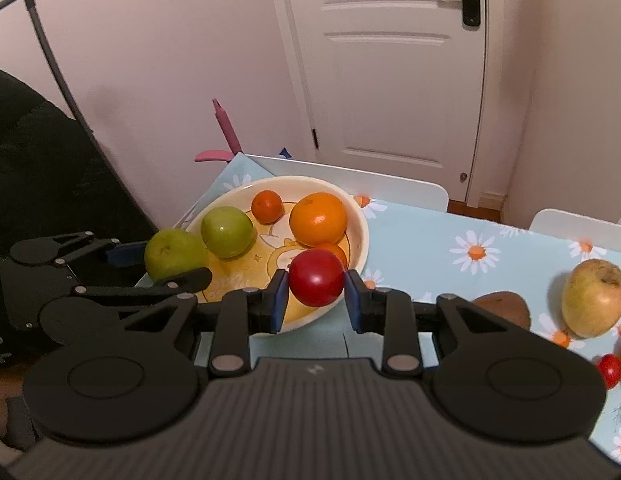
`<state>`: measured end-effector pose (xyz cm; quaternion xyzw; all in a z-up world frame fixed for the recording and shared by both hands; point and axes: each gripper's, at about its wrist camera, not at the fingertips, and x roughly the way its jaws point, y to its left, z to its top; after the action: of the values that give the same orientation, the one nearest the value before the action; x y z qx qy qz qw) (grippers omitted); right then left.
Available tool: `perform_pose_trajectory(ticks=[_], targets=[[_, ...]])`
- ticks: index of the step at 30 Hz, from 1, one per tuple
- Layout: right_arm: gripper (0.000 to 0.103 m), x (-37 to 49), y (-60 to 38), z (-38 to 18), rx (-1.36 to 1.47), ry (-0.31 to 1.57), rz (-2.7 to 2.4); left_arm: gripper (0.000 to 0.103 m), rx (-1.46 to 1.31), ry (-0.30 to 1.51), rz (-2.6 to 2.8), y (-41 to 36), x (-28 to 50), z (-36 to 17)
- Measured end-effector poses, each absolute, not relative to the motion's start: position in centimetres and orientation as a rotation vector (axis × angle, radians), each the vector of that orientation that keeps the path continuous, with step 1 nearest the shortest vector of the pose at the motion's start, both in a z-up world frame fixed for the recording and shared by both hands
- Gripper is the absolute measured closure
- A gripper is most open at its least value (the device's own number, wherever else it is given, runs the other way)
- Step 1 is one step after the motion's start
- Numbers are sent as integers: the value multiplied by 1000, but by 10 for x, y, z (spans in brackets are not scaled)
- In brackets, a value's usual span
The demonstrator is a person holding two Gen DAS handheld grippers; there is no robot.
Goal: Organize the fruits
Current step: 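Carry both fruits to the bowl while the left gripper releases the green apple inside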
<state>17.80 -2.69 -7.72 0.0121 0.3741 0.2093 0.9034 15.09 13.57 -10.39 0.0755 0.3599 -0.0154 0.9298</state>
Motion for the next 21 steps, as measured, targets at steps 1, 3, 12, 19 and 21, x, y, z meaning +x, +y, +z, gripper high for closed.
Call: perform_pose_trajectory(ticks=[1,3,12,19,21], targets=[[58,179,-25,-79,27,777,426,46,154,743,-41,139,153,-107],[58,179,-20,-83,32,782,411,46,154,750,-54,143,157,-112],[58,180,-10,-88,41,789,367,46,163,774,-100,148,171,-125],[58,180,-15,-84,35,782,357,0,151,703,-83,150,161,-113],[58,180,-17,-81,34,777,360,0,132,711,-86,152,157,-110]])
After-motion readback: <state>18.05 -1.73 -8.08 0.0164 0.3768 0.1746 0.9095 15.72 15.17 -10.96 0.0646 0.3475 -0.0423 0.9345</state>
